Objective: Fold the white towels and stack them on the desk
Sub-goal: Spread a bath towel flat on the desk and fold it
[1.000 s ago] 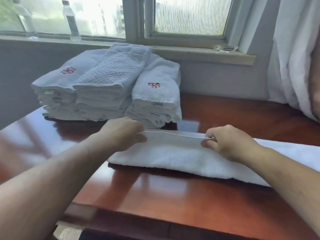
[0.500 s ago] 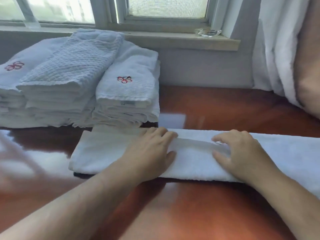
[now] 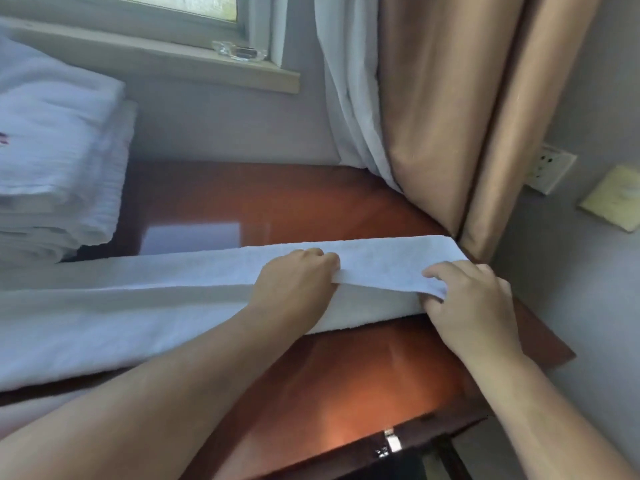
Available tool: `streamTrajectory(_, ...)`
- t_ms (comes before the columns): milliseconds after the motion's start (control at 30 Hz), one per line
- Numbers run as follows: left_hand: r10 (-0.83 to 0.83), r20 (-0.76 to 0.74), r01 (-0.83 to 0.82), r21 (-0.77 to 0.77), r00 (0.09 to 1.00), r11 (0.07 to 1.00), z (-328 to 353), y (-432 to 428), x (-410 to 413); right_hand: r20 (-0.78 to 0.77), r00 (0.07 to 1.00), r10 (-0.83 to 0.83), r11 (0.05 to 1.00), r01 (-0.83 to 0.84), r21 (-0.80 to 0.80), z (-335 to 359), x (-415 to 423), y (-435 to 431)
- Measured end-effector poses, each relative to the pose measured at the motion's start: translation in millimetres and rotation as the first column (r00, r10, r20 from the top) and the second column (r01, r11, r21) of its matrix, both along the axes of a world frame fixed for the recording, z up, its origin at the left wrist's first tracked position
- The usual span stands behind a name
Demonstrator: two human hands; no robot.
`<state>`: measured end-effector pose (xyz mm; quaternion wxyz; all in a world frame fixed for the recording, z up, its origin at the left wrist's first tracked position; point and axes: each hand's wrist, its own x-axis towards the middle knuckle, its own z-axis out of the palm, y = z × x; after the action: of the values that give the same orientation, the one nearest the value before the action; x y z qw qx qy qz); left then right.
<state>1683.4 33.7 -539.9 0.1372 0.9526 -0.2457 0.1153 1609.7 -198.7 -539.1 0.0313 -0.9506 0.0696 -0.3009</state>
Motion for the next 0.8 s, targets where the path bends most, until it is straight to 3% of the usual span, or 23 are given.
streamTrajectory(167, 0.003, 0.096, -0.003, -0.008, 0.995, 1.0, 6, -3, 28, 0.065, 0.992, -0.111, 0.99, 0.116, -0.075, 14, 20, -37)
streamTrajectory(333, -0.012, 0.112, 0.0, 0.108, 0.994, 0.994, 6, 1, 55, -0.134, 0.952, -0.274, 0.938, 0.234, -0.257, 32, 55, -61)
streamTrajectory(533, -0.035, 0.074, 0.03, 0.076, 0.997, 0.997, 1, 2, 75, -0.292, 0.939, -0.182, 0.982, 0.191, 0.004, 33, 92, -87)
streamTrajectory(667, -0.042, 0.046, 0.04, 0.035, 0.998, 0.999, -7, 3, 83, -0.264, 0.951, -0.159, 0.987, 0.155, -0.033, 21, 105, -94)
streamTrajectory(800, -0.05, 0.024, 0.05, -0.019, 0.998, 0.999, -15, 6, 90, -0.116, 0.984, -0.133, 0.984, 0.117, -0.136, 22, 117, -91)
